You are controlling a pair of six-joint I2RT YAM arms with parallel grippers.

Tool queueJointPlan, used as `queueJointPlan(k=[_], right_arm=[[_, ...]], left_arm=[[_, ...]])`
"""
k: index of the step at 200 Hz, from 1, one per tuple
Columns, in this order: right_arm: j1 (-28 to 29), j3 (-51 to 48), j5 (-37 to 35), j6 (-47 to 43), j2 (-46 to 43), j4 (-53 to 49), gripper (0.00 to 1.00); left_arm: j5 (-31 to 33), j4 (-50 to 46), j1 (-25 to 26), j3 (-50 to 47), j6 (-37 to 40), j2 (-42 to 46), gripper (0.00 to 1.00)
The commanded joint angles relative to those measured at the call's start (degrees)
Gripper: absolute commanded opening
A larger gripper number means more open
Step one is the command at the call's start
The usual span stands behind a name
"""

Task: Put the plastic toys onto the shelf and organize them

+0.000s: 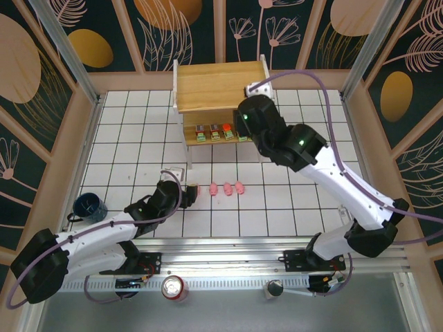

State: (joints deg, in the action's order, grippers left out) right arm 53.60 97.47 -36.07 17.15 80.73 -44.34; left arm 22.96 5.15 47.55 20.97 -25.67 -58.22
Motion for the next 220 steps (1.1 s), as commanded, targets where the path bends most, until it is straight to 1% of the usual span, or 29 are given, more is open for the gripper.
queueJointPlan(k=[1,48,86,125,172,196,220], right_arm=[[1.5,-7.3,1.3,5.1,-2.5,2.2,0.50],[3.7,-22.1,6.6,11.6,-6.0,6.0,0.49],[3.8,-31.8,12.9,12.0,-6.7,10.6,0.50],[3.3,-37.5,16.8,11.1,-3.3,13.3,0.52],[-1.3,-44.4,23.0,10.0,-1.5,19.9,0.53],[-2.7,-46.1,24.8,9.1,-0.2,21.5,0.56],[-3.2,-47.1,25.9,8.1,1.7,22.9,0.56]], left_arm=[[1.1,-1.5,-0.4,2.7,0.7,-0.9,0.81],[1.5,-1.8,-0.4,4.7,-0.6,-5.8,0.86],[0.0,-1.5,-0.4,5.7,-1.1,-9.8,0.91],[-0.7,-1.0,-0.5,5.6,-1.1,-11.5,0.92],[-1.1,-0.8,-0.6,6.0,-1.1,-13.1,0.91],[-1.4,-0.5,-0.7,6.1,-0.7,-13.4,0.91],[-1.7,-0.5,-0.7,6.2,-0.6,-13.7,0.91]])
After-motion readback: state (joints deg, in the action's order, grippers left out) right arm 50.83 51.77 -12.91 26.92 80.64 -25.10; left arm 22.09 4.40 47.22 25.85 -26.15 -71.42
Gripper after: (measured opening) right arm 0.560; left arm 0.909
